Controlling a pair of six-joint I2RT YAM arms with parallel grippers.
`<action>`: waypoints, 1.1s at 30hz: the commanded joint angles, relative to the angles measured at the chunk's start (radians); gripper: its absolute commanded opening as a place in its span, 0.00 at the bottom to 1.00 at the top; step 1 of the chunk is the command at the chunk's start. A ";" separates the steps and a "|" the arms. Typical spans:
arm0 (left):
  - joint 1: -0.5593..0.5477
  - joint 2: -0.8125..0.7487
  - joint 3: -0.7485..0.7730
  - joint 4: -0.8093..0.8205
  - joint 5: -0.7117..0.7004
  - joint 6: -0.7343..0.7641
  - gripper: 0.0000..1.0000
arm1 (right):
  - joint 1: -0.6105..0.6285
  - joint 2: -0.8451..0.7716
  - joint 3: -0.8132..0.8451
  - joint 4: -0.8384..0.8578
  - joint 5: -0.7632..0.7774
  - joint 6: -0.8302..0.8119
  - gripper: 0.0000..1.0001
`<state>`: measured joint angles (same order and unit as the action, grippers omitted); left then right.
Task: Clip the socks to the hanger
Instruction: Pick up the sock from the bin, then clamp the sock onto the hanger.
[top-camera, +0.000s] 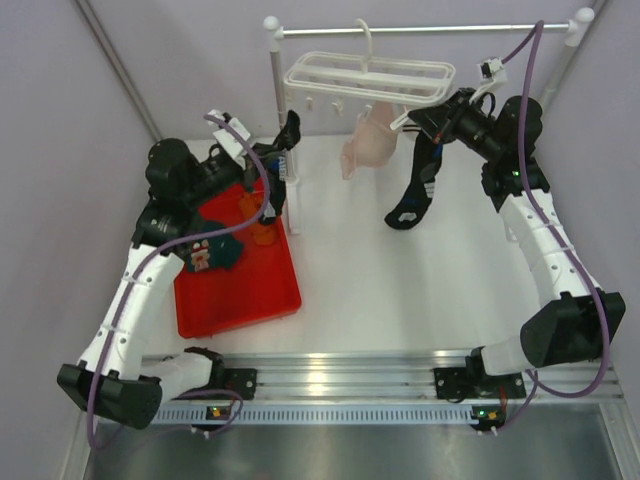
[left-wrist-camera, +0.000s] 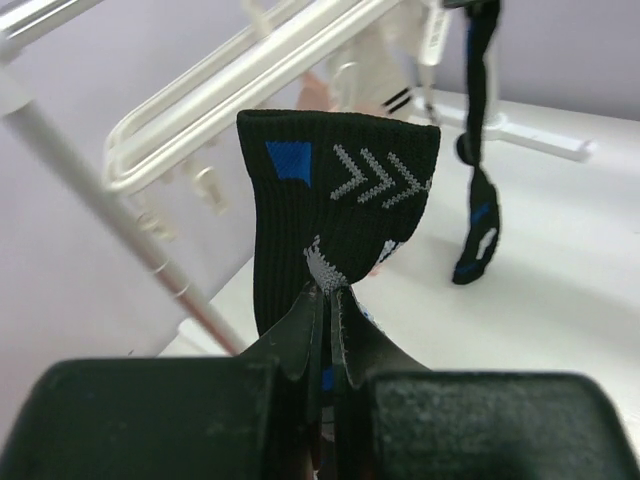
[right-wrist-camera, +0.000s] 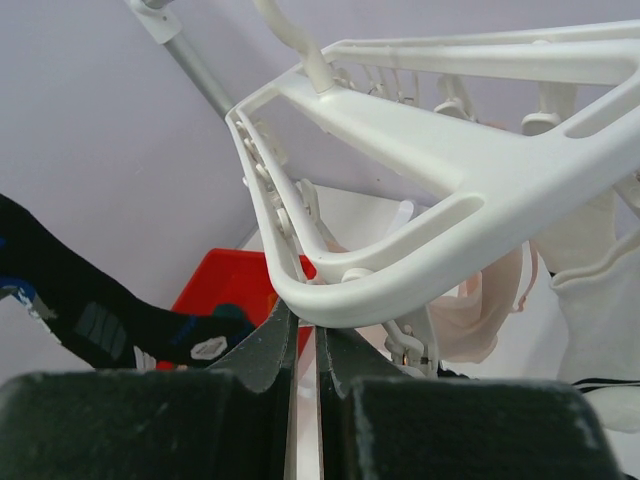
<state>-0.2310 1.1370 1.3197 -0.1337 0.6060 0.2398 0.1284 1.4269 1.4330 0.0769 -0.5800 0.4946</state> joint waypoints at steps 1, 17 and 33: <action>-0.127 0.055 0.036 0.039 -0.023 0.039 0.00 | -0.009 -0.029 0.012 0.046 -0.020 0.009 0.00; -0.455 0.378 -0.077 0.477 -0.340 0.368 0.00 | -0.010 -0.029 0.024 0.029 -0.018 0.029 0.00; -0.492 0.517 -0.063 0.778 -0.469 0.544 0.00 | -0.021 -0.014 0.024 0.026 -0.030 0.047 0.00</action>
<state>-0.7200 1.6417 1.2022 0.5373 0.1585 0.7593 0.1200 1.4269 1.4334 0.0776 -0.5926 0.5331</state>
